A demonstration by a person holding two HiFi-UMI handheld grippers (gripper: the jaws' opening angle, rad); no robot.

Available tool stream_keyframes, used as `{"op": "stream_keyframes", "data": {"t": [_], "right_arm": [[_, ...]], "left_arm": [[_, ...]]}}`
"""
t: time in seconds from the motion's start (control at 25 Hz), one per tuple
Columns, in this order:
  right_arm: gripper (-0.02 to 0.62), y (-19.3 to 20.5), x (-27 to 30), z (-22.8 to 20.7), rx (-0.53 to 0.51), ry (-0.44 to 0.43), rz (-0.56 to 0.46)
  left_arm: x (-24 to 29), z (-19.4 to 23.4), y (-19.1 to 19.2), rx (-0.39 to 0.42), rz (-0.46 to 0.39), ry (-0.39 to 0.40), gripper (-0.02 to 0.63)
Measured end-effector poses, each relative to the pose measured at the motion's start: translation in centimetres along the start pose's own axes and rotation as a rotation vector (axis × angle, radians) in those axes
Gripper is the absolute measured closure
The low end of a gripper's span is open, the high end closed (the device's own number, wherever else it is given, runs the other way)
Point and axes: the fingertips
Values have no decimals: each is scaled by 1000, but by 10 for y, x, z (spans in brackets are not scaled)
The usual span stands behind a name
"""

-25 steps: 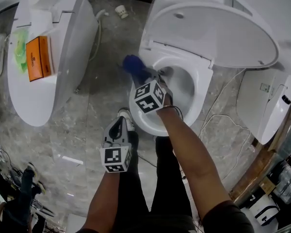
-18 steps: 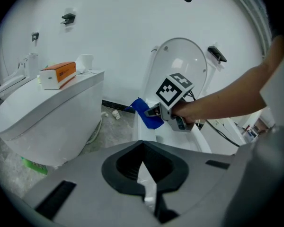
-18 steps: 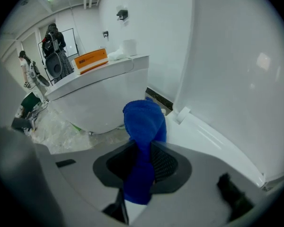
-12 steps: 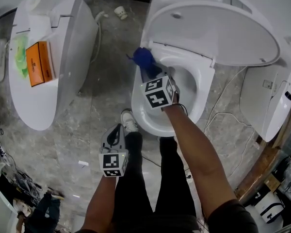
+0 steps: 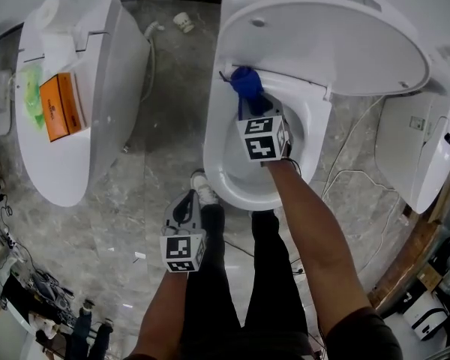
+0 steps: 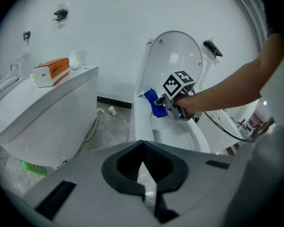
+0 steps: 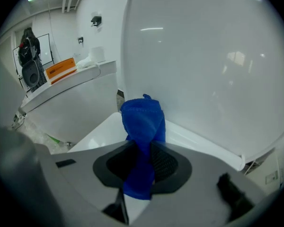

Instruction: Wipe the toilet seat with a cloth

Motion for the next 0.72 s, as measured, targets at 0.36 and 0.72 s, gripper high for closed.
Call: {"op": "stream_keyframes", "data": {"t": [0.36, 0.72], "right_arm": [[505, 29, -8, -48, 67, 70, 21], [505, 29, -36, -72, 105, 34, -77]], "left_arm": [[8, -17, -8, 38, 6, 13, 606], [26, -17, 9, -80, 37, 16, 604]]}}
Point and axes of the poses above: the fingertips, and each gripper's own axes: x forward along the fingers, z to its left, y out of its underside, and after that the axes turned 8 degrees about z, right-handed
